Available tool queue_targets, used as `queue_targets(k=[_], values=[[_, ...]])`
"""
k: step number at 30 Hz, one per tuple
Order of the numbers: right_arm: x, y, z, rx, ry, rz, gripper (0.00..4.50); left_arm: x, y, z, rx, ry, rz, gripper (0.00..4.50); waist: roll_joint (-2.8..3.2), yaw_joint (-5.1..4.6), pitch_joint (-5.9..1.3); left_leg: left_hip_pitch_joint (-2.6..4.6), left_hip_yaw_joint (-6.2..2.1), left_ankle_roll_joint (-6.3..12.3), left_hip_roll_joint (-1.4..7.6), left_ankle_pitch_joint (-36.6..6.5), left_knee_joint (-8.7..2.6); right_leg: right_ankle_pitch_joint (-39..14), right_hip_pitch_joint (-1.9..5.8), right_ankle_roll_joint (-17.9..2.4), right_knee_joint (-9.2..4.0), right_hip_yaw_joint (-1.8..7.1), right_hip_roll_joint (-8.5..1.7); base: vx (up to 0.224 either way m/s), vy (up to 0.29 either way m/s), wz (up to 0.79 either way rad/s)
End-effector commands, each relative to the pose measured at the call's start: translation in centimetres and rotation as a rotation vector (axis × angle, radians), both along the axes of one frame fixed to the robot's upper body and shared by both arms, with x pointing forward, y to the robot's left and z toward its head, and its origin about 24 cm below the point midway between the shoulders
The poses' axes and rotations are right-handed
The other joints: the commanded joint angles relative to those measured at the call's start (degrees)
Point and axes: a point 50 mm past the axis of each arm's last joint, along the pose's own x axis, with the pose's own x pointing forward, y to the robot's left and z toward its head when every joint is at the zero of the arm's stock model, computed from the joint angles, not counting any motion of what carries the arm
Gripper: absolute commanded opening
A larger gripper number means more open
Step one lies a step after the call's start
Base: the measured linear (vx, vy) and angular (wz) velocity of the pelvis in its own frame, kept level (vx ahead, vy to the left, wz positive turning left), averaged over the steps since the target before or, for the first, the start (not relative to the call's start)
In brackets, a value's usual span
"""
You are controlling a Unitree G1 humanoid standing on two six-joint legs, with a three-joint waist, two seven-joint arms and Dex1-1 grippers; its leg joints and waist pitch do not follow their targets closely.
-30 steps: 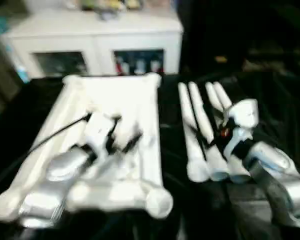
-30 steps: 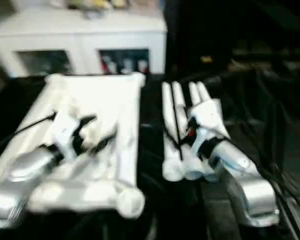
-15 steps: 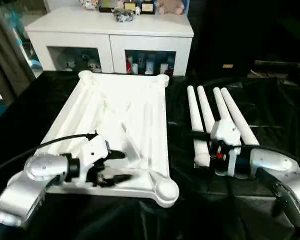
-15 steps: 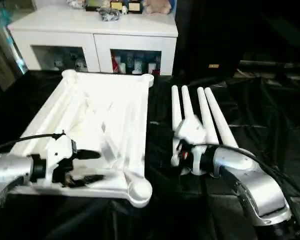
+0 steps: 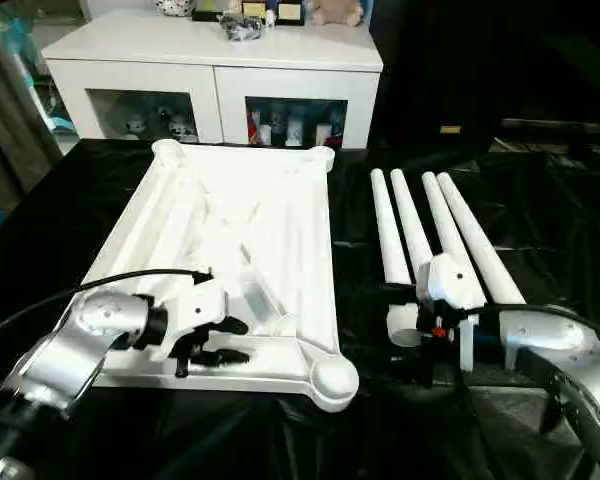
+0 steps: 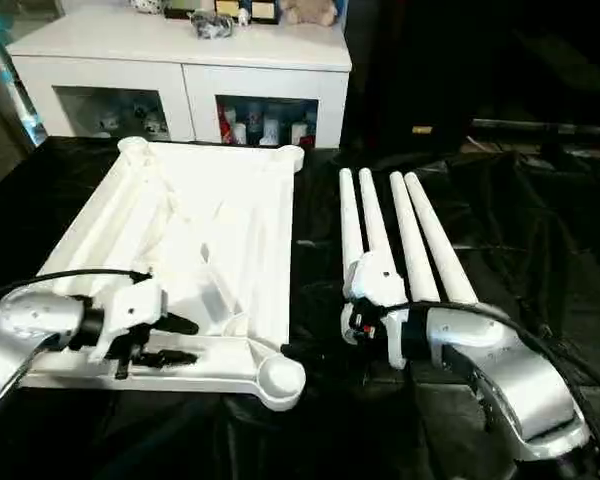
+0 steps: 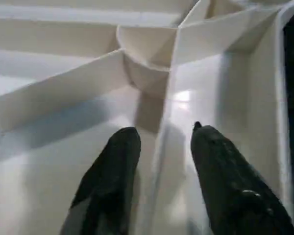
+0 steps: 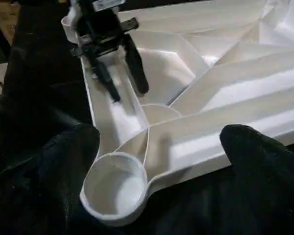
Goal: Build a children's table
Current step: Move table base
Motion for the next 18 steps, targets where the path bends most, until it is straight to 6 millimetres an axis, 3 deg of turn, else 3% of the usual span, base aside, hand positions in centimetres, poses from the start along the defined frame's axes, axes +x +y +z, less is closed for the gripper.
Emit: queue_targets(k=[1,2,3,4,7,8,14,18], values=[[-0.09,0.06,0.56,-0.002,-0.022,0.004,4.50,0.33,-0.11,0.06,0.023,-0.011,-0.020,1.74,0.54,0.10,-3.11,1.53,-2.65,-3.13,5.34,-26.15,-7.09,-18.08,0.29,-11.36,-4.49,2.63,-4.24,0.000,0.000,0.00],[-0.15,0.09,0.53,-0.001,-0.021,0.004,4.50,0.45,-0.04,0.02,0.032,-0.008,-0.023,1.56,1.10,0.23,-3.11,1.47,-2.66,-2.90,5.43,-25.07,-7.07,-17.68,0.34,-11.71,-4.34,2.61,-4.36,0.000,0.000,0.00],[-0.17,0.10,0.52,-0.001,-0.020,0.003,4.50,0.53,0.01,0.00,0.037,-0.005,-0.026,1.56,0.92,0.13,-3.08,1.43,-2.53,-2.84,5.46,-24.96,-7.09,-17.58,0.33,-11.77,-4.44,2.58,-4.25,0.000,0.000,0.00],[-0.19,0.13,0.51,0.001,-0.020,0.000,4.50,0.64,0.08,0.01,0.044,-0.001,-0.029,1.49,1.43,0.29,-3.29,1.58,-2.52,-2.86,5.49,-24.52,-7.00,-16.80,0.39,-12.16,-4.25,2.55,-4.29,0.000,0.000,0.00],[-0.23,0.21,0.48,0.006,-0.022,-0.010,4.50,0.92,0.28,0.02,0.064,0.006,-0.041,1.24,1.04,0.22,-3.47,1.37,-2.17,-2.00,5.55,-21.65,-6.90,-13.34,0.66,-12.99,-4.01,2.45,-4.10,0.000,0.000,0.00],[-0.26,0.24,0.45,0.008,-0.023,-0.013,4.50,0.98,0.34,-0.02,0.072,0.009,-0.047,1.14,1.40,0.32,-3.53,1.47,-1.96,-1.45,5.51,-20.30,-6.80,-11.73,0.51,-13.43,-4.09,2.48,-3.97,0.000,0.000,0.00],[-0.46,0.45,0.29,0.015,-0.019,-0.019,4.50,0.90,0.39,-0.15,0.097,-0.002,-0.077,0.81,1.65,0.94,-4.21,1.12,-1.14,1.77,5.63,-12.58,-6.15,-4.53,1.19,-15.56,-3.33,2.26,-3.93,0.000,0.000,0.00],[-0.58,0.66,0.16,0.021,-0.018,-0.023,4.50,0.93,0.05,0.26,0.103,-0.072,-0.120,0.54,1.91,1.32,-4.37,1.13,-1.00,2.36,5.76,-11.33,-6.12,-2.57,1.09,-15.83,-3.01,2.08,-3.71,0.000,0.000,0.00]])
